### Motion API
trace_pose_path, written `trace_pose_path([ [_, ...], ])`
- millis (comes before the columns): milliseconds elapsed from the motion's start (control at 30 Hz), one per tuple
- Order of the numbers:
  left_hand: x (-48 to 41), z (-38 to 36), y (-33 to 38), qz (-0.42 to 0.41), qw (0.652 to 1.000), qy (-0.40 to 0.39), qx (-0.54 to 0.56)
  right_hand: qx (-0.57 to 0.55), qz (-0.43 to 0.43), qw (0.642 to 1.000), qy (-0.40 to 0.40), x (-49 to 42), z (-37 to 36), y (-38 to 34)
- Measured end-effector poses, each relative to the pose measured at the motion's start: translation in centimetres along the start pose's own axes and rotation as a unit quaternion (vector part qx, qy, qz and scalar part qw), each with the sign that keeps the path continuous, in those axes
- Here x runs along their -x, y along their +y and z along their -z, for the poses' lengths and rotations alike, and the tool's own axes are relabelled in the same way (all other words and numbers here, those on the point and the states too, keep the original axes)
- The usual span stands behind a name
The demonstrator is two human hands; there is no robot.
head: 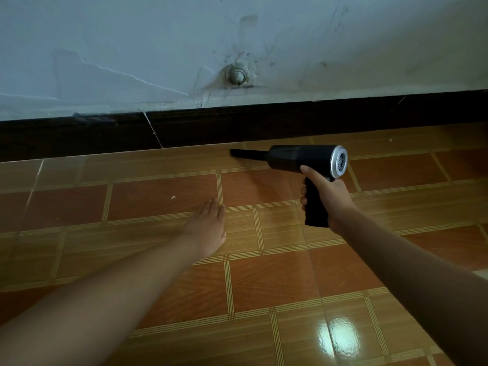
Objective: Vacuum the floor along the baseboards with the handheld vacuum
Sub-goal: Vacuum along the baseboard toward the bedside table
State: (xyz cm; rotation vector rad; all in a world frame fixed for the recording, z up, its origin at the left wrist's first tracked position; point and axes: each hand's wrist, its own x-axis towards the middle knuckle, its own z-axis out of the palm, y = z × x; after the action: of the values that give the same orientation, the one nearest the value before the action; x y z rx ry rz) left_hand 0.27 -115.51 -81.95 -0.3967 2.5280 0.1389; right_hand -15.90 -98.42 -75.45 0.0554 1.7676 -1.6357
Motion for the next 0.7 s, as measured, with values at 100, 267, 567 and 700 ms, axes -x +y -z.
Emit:
trace_pose_path([
  [100,-0.1,0.6,-0.2,-0.021,1.0,-0.013,0.004,-0.005,0.002,1.0,0.012,0.0,0.4,-0.2],
  [267,-0.3,1.7,0.2,-0.054,0.998,-0.036,-0.021,0.004,0.011,1.0,0.017,0.2,1.8,-0.7],
  [567,-1.8,2.9,3.3,-0.082,0.993,-0.05,-0.066,0.012,0.021,1.0,0.009,0.3,4.4,-0.9],
  [700,-2.2,3.4,5.0,-0.075,0.993,-0.062,-0.064,0.019,0.021,1.0,0.002,-0.3,5.8,-1.1],
])
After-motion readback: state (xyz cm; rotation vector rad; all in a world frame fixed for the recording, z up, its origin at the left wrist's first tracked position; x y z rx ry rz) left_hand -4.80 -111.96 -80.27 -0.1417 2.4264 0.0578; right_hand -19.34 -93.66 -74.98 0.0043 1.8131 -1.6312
